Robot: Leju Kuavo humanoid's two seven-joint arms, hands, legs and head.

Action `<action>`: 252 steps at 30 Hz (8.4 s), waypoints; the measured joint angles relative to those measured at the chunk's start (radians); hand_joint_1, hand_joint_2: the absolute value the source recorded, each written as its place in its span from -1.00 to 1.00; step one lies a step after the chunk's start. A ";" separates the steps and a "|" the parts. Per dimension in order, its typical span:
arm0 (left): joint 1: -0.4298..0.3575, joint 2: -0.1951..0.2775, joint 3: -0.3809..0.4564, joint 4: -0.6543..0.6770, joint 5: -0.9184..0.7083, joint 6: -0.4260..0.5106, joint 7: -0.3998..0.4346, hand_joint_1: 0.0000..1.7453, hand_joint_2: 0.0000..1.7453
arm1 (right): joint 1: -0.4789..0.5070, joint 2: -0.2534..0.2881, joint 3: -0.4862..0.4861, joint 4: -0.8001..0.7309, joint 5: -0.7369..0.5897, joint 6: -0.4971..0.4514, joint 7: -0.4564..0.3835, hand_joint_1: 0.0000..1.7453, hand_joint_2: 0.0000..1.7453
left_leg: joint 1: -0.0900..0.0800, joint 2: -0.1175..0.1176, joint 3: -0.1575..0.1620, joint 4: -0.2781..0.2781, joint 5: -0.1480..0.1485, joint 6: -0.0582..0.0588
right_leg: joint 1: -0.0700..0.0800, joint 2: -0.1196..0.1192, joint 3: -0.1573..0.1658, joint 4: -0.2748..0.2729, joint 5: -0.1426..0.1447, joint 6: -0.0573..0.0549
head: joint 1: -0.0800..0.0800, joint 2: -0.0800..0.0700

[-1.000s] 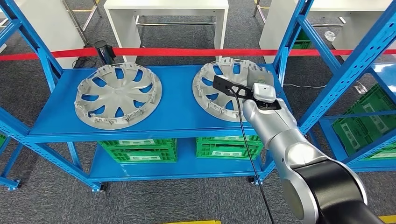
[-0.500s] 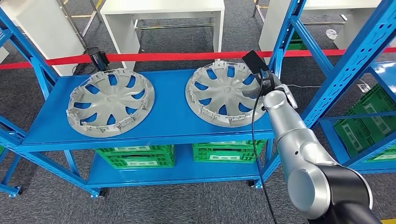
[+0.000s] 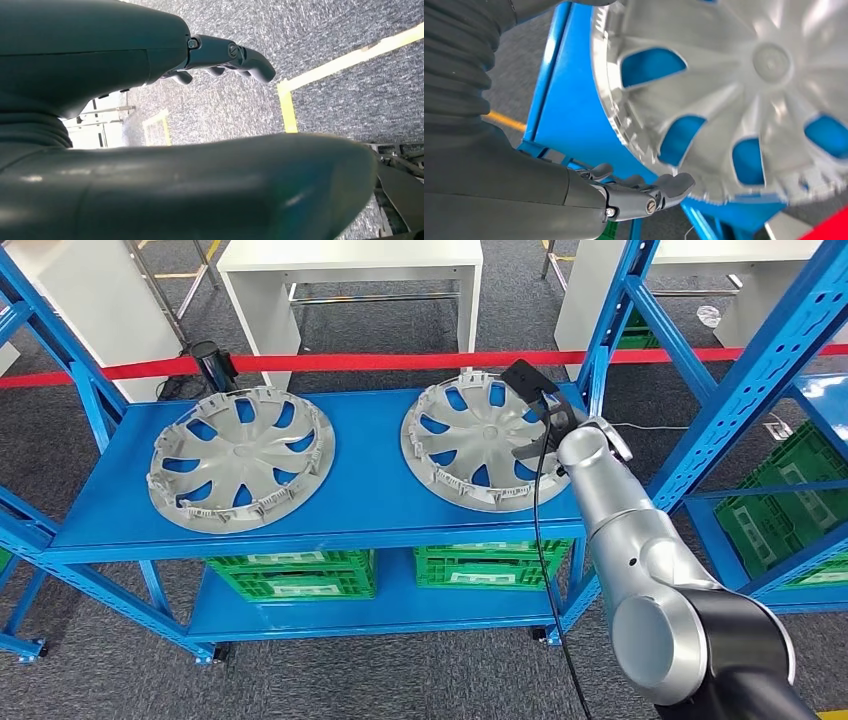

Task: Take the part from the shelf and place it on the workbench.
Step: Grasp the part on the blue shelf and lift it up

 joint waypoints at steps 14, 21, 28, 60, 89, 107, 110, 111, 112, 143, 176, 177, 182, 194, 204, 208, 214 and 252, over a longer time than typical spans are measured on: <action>0.000 -0.006 0.001 0.000 -0.022 -0.010 0.034 -1.00 -1.00 | -0.007 0.033 0.005 0.004 -0.037 0.124 0.186 -1.00 1.00 | -0.002 0.000 0.000 0.002 -0.001 0.002 | -0.001 0.000 0.000 0.000 0.000 0.001 | 0.000 0.000; 0.000 -0.007 0.001 0.000 -0.033 -0.012 0.034 -1.00 -1.00 | -0.003 0.034 -0.028 0.010 -0.089 0.200 0.198 -1.00 1.00 | -0.002 0.000 0.000 0.002 -0.001 0.002 | -0.001 0.000 0.000 0.000 0.000 0.001 | 0.000 0.000; 0.000 -0.007 0.002 0.000 -0.043 -0.013 0.034 -1.00 -1.00 | 0.022 0.057 -0.043 0.012 -0.074 0.268 0.174 -1.00 1.00 | -0.002 0.000 0.000 0.002 -0.001 0.001 | 0.000 0.000 0.000 0.000 0.000 0.001 | 0.000 0.000; 0.005 -0.008 0.042 0.001 -0.067 -0.008 0.026 -1.00 -1.00 | 0.088 -0.044 0.002 0.018 0.134 0.170 0.246 -1.00 1.00 | -0.005 -0.007 0.000 0.006 -0.002 0.003 | -0.003 -0.006 0.005 -0.001 -0.001 0.006 | 0.000 0.000; 0.004 -0.013 0.042 0.001 -0.087 -0.009 0.018 -1.00 -1.00 | 0.083 -0.074 0.047 0.018 0.154 0.097 0.215 -1.00 1.00 | -0.004 -0.005 0.000 0.005 -0.003 0.004 | -0.003 -0.005 0.004 -0.001 -0.001 0.006 | 0.000 0.000; 0.003 -0.021 0.057 0.001 -0.084 0.001 0.053 -1.00 -1.00 | 0.121 -0.042 0.055 0.020 0.204 0.135 0.158 -1.00 1.00 | -0.004 -0.004 0.000 0.005 -0.003 0.004 | -0.003 -0.004 0.004 -0.001 -0.002 0.006 | 0.000 0.000; 0.003 -0.022 0.067 0.000 -0.078 0.006 0.054 -1.00 -1.00 | 0.130 -0.029 0.073 0.020 0.229 0.160 0.146 -1.00 1.00 | -0.004 -0.002 0.001 0.005 -0.004 0.005 | -0.003 -0.002 0.004 -0.001 -0.002 0.006 | 0.000 0.000; 0.003 -0.022 0.071 0.000 -0.076 0.007 0.053 -1.00 -1.00 | 0.133 -0.024 0.080 0.020 0.235 0.164 0.143 -1.00 1.00 | -0.004 -0.001 0.001 0.005 -0.004 0.005 | -0.003 -0.001 0.004 -0.001 -0.002 0.006 | 0.000 0.000; 0.003 -0.023 0.074 0.000 -0.075 0.009 0.052 -1.00 -1.00 | 0.136 -0.020 0.086 0.020 0.239 0.167 0.141 -1.00 1.00 | -0.004 0.000 0.002 0.005 -0.004 0.005 | -0.003 0.000 0.004 -0.001 -0.002 0.006 | 0.000 0.000; 0.005 -0.023 0.110 0.000 -0.081 0.023 0.047 -1.00 -1.00 | 0.144 -0.012 0.020 0.020 0.116 0.086 0.148 1.00 1.00 | -0.004 0.001 0.015 0.006 -0.009 0.006 | -0.002 0.002 0.018 -0.001 -0.006 0.008 | 0.000 0.000; 0.005 -0.029 0.125 0.001 -0.084 0.028 0.065 -1.00 -1.00 | 0.143 -0.024 0.018 0.020 0.180 0.086 0.155 -1.00 1.00 | -0.005 0.000 0.014 0.006 -0.011 0.009 | -0.002 0.001 0.018 -0.001 -0.008 0.010 | 0.000 0.000; 0.005 -0.029 0.125 0.001 -0.084 0.026 0.067 -1.00 -1.00 | 0.140 -0.024 0.018 0.020 0.186 0.087 0.159 -1.00 1.00 | -0.005 0.000 0.014 0.006 -0.011 0.009 | -0.002 0.001 0.018 -0.001 -0.008 0.010 | 0.000 0.000; 0.005 -0.030 0.126 0.001 -0.082 0.020 0.072 -1.00 -1.00 | 0.115 -0.024 0.019 0.020 0.217 0.100 0.177 -1.00 1.00 | -0.005 0.000 0.013 0.006 -0.011 0.009 | -0.003 0.000 0.017 -0.001 -0.008 0.010 | 0.000 0.000; 0.005 -0.045 0.142 0.001 -0.074 0.020 0.072 -1.00 -1.00 | -0.012 -0.023 0.027 0.020 0.238 0.104 0.209 -1.00 1.00 | -0.005 0.000 0.012 0.006 -0.011 0.009 | -0.004 0.000 0.016 -0.001 -0.007 0.010 | 0.000 0.000; 0.005 -0.053 0.143 0.001 -0.080 0.020 0.072 -1.00 -1.00 | -0.028 -0.023 0.027 0.020 0.226 0.087 0.193 -1.00 1.00 | -0.005 0.000 0.012 0.006 -0.011 0.009 | -0.004 0.000 0.016 -0.001 -0.007 0.010 | 0.000 0.000; 0.005 -0.054 0.143 0.001 -0.090 0.020 0.079 -1.00 -1.00 | -0.016 -0.023 0.026 0.020 0.221 0.083 0.171 -1.00 1.00 | -0.005 0.000 0.012 0.006 -0.011 0.009 | -0.004 0.000 0.016 -0.001 -0.007 0.010 | 0.000 0.000; 0.009 -0.052 0.143 0.002 -0.100 0.021 0.098 -1.00 -1.00 | 0.026 -0.023 0.026 0.020 0.227 0.078 0.131 -1.00 1.00 | -0.005 0.000 0.011 0.006 -0.011 0.009 | -0.004 0.000 0.015 -0.001 -0.008 0.010 | 0.000 0.000; 0.028 -0.061 0.168 0.003 -0.095 0.058 0.064 -1.00 -1.00 | 0.071 -0.093 0.034 0.020 0.315 0.101 0.060 -1.00 1.00 | -0.005 0.000 0.010 0.006 -0.011 0.009 | -0.005 0.000 0.014 -0.001 -0.008 0.010 | 0.000 0.000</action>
